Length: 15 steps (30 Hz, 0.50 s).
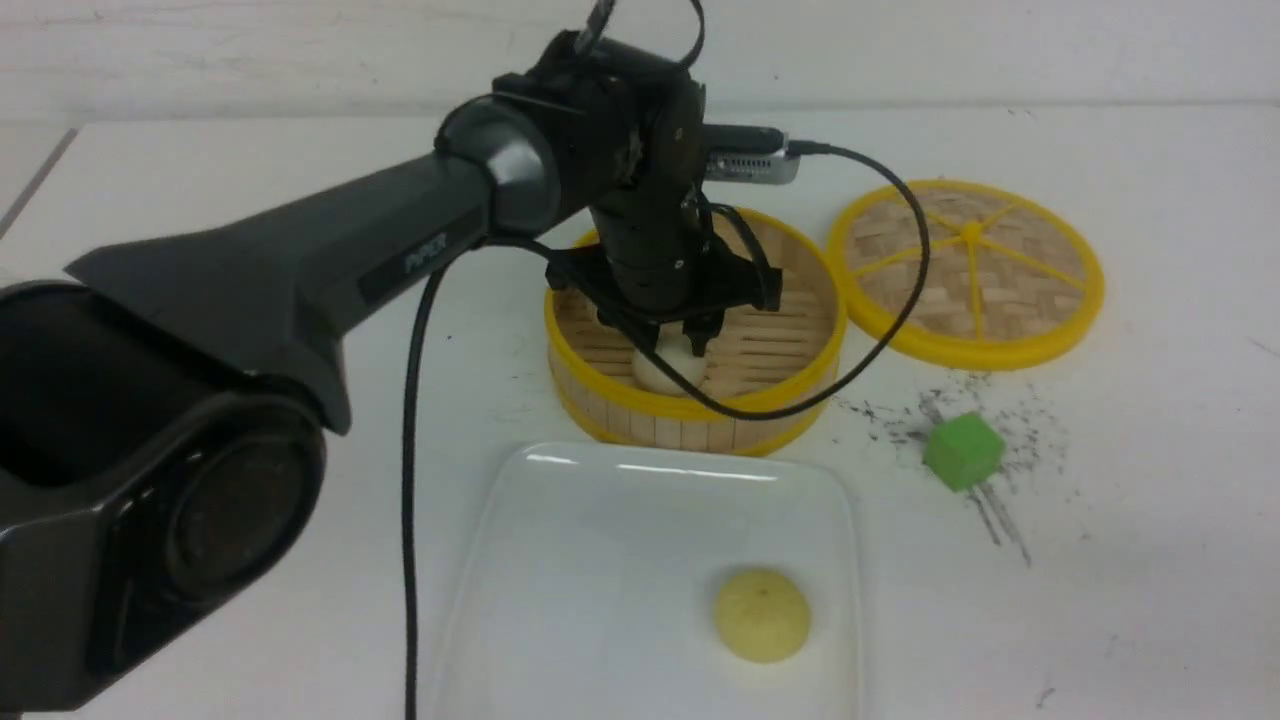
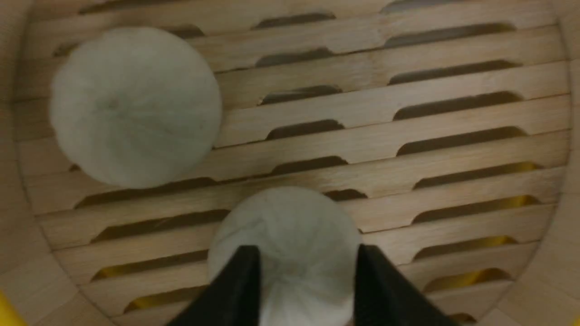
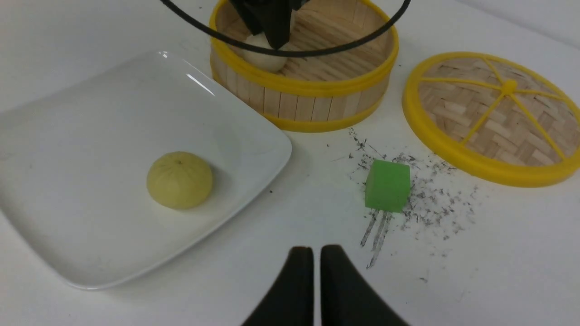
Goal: Put the steamed buns into the plate on the white tablecloth.
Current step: 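Reach into the bamboo steamer and grasp a bun with the left gripper, then carry the bun from the bamboo steamer to the plate with the left gripper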
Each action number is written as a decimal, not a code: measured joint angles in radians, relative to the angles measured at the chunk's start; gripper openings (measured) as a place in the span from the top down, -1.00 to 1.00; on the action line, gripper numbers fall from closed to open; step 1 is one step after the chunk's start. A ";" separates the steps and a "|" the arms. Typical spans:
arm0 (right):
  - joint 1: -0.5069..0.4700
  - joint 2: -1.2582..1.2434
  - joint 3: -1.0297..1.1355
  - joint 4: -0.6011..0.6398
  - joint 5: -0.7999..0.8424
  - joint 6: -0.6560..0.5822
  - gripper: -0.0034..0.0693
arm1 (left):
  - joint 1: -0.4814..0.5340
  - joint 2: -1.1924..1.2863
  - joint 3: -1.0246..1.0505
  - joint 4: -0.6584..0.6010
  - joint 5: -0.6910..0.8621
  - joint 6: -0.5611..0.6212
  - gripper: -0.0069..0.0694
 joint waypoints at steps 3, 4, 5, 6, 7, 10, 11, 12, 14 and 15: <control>0.000 0.000 0.000 0.000 0.000 0.000 0.76 | 0.000 0.005 0.000 0.000 0.010 0.000 0.55; 0.000 0.000 0.000 0.000 0.000 0.000 0.75 | 0.000 0.002 0.000 0.000 0.015 0.000 0.68; 0.000 0.000 0.000 0.000 0.000 0.000 0.75 | 0.000 -0.003 0.000 0.000 0.019 0.000 0.72; 0.000 0.000 0.000 0.000 0.000 0.000 0.75 | 0.000 -0.015 0.000 0.000 0.024 0.000 0.74; 0.000 0.000 0.000 0.000 0.000 0.000 0.74 | 0.000 -0.044 0.001 0.000 0.034 0.000 0.76; 0.000 0.000 0.000 0.000 0.000 0.000 0.74 | 0.000 -0.104 0.001 0.000 0.058 0.000 0.76; 0.000 0.000 0.000 0.000 0.000 0.000 0.73 | 0.000 -0.161 0.001 0.000 0.080 0.001 0.76; 0.000 0.000 0.000 -0.002 0.000 0.000 0.73 | 0.000 -0.198 0.001 0.000 0.097 0.008 0.76; 0.000 0.000 0.000 -0.002 0.000 0.000 0.72 | 0.000 -0.302 0.000 0.002 0.161 0.035 0.76; 0.000 0.000 0.000 -0.002 0.000 0.000 0.72 | 0.000 -0.329 -0.001 0.002 0.184 0.050 0.76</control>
